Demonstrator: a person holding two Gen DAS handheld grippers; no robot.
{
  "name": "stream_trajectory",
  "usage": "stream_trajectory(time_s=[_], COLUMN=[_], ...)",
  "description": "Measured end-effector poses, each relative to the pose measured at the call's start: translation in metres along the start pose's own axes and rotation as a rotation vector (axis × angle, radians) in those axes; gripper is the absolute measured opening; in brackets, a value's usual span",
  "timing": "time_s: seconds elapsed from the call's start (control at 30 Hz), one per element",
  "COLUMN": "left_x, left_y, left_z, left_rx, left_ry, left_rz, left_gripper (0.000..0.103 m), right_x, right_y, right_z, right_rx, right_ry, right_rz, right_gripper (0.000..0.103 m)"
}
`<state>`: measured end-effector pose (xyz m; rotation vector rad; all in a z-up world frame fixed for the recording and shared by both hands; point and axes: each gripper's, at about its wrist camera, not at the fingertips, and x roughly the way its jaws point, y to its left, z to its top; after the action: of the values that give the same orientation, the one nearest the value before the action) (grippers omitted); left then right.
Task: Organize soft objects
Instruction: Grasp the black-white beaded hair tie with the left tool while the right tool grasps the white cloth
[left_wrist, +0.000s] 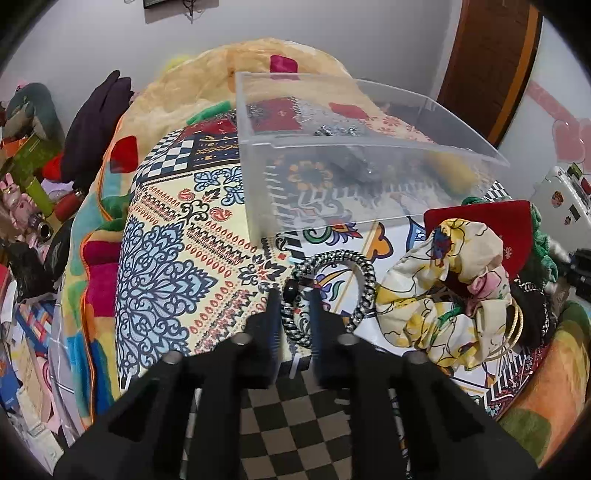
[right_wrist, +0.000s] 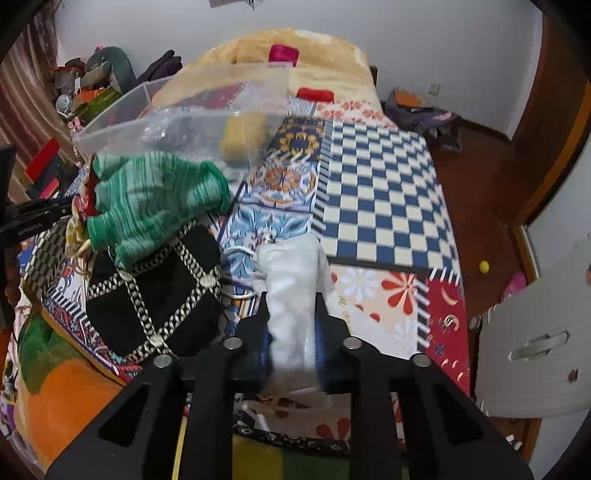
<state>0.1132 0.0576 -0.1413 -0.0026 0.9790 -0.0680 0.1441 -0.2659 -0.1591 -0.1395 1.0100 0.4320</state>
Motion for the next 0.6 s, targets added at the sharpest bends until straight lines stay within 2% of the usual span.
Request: stream_trajectory(time_s=[0.23,0.6], left_x=[-0.016,-0.065], left_y=[-0.002,0.001], left_z=[0.004,0.036], left_rx=[0.001,-0.020], left_ry=[-0.062,-0.229], left_rz=[0.000,-0.017], left_gripper=[0.007,0.007], right_x=[-0.027,-0.064], right_y=[0.009,0.042], right_z=[0.019,0.075], right_rx=[-0.006,-0.044], right_ry=[-0.125,-0.330], right_rz=[-0.002,0.079], right_gripper=[0.013,0.013])
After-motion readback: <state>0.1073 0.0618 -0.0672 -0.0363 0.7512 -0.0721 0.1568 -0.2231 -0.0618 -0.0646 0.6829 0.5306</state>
